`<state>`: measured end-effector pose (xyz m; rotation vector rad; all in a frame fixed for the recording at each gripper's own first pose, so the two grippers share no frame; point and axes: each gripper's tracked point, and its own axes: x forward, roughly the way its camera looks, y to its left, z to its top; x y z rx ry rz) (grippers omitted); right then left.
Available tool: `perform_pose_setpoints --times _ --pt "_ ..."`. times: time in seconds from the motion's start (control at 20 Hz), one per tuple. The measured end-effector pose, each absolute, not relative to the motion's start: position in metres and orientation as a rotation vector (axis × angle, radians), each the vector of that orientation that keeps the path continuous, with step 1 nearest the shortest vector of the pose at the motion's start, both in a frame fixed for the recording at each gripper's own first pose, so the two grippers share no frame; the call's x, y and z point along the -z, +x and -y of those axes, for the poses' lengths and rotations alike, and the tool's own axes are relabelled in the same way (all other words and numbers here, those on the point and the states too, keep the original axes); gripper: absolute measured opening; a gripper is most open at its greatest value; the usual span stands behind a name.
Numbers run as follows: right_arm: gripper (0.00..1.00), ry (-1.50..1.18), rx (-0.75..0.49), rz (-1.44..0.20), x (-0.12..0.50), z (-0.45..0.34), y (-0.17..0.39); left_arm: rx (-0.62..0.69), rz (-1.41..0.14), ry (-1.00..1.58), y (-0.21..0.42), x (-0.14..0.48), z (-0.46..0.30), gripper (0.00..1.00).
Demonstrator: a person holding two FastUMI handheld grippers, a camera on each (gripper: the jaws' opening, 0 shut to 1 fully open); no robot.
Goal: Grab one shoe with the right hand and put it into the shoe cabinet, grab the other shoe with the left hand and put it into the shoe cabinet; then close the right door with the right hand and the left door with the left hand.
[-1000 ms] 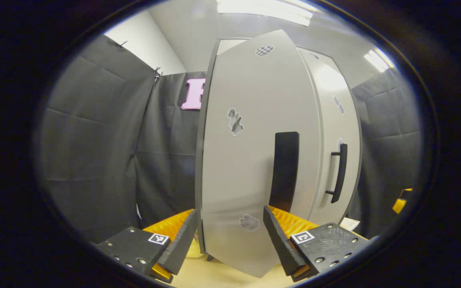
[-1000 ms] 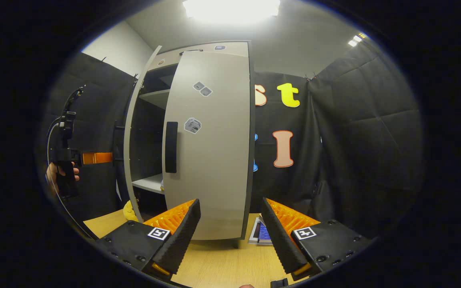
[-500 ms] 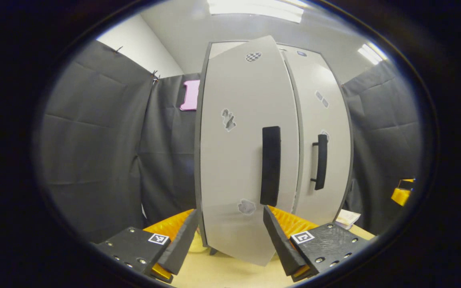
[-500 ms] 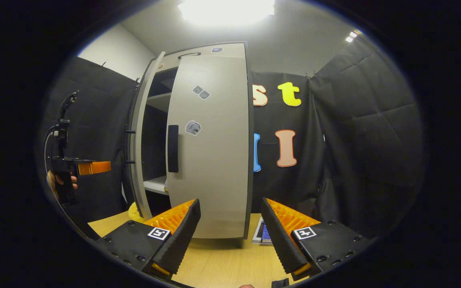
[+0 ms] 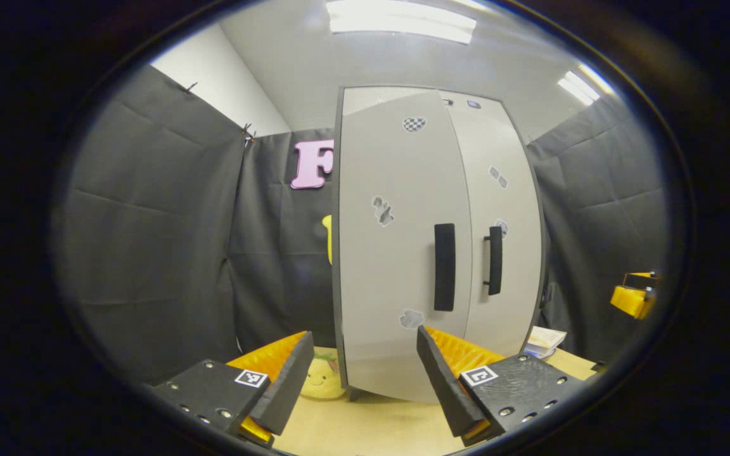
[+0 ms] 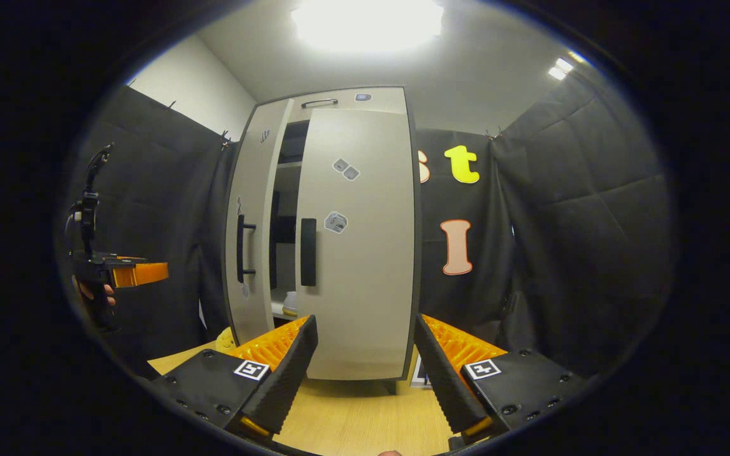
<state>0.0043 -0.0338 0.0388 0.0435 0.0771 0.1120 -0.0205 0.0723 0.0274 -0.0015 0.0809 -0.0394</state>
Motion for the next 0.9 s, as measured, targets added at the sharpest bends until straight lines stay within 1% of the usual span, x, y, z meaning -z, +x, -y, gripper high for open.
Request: perform_pose_setpoints --times 0.45,0.5,0.55,0.6,0.65,0.75,0.8,0.9 --pt "0.96 0.052 -0.090 -0.043 -0.052 0.016 -0.023 0.058 -0.054 0.036 -0.068 -0.035 -0.086 0.94" --pt "0.94 0.054 -0.091 -0.043 -0.051 0.013 -0.027 0.062 -0.054 0.037 -0.072 -0.034 -0.086 0.94" --pt "0.94 0.056 -0.092 -0.042 -0.052 0.010 -0.029 0.064 -0.054 0.040 -0.074 -0.034 -0.087 0.94" --pt "0.96 0.056 -0.090 -0.040 -0.052 0.010 -0.030 0.067 -0.055 0.042 -0.075 -0.033 -0.088 0.94" --pt "0.94 0.054 -0.089 -0.041 -0.053 0.010 -0.032 0.068 -0.060 0.041 -0.077 -0.031 -0.089 0.94" --pt "0.94 0.050 -0.086 -0.037 -0.054 0.008 -0.034 0.073 -0.060 0.035 -0.080 -0.030 -0.091 0.94" --pt "0.96 0.049 -0.084 -0.035 -0.055 0.007 -0.035 0.074 -0.059 0.033 -0.081 -0.030 -0.093 0.94" --pt "0.96 0.046 -0.080 -0.030 -0.057 0.006 -0.036 0.074 -0.054 0.031 -0.082 -0.031 -0.096 0.94"
